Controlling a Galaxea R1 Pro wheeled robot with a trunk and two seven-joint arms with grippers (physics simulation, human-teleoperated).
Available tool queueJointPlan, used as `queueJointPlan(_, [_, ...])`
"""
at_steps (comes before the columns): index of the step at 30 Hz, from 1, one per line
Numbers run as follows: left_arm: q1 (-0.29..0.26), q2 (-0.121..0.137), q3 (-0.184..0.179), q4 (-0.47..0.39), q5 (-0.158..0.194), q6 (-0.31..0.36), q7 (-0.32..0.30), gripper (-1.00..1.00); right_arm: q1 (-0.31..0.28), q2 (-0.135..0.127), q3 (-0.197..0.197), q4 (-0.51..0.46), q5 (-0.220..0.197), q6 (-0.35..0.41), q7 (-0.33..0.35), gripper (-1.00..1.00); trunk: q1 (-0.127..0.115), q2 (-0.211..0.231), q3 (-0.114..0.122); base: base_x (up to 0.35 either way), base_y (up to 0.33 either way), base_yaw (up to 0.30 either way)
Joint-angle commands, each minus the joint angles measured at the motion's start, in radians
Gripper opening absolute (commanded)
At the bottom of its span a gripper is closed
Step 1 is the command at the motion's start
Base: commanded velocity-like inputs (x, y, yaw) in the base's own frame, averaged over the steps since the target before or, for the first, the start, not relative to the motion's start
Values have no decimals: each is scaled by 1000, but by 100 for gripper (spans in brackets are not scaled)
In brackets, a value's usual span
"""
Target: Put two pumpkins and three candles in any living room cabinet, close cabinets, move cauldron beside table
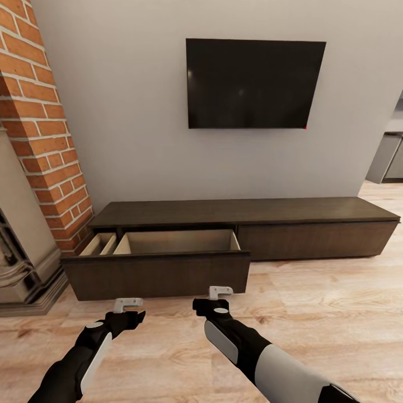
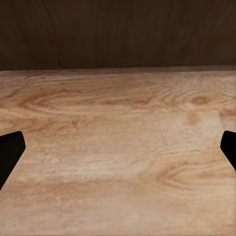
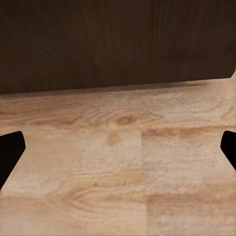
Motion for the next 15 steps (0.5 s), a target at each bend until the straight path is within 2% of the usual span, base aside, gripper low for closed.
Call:
queueJointPlan(1, [0,1,-1,-1,9,5,1,100,-1,-1,5,-2,-3,3,-7,100,0,0,-1,223,0,0])
queueJointPlan(6, [-1,0,2,-1,13,9,3,100,-2,-2,7,-2,-3,1,-6,100,0,0,-1,288,53,0])
queueJointPlan(11, [-1,1,7,-1,14,11,6,100,-2,-3,9,3,-3,4,-2,100,0,0,-1,196,108,0])
queueJointPlan(15, [-2,-2,52,0,16,14,6,100,-2,-4,10,12,-3,8,-1,100,0,0,-1,144,115,0])
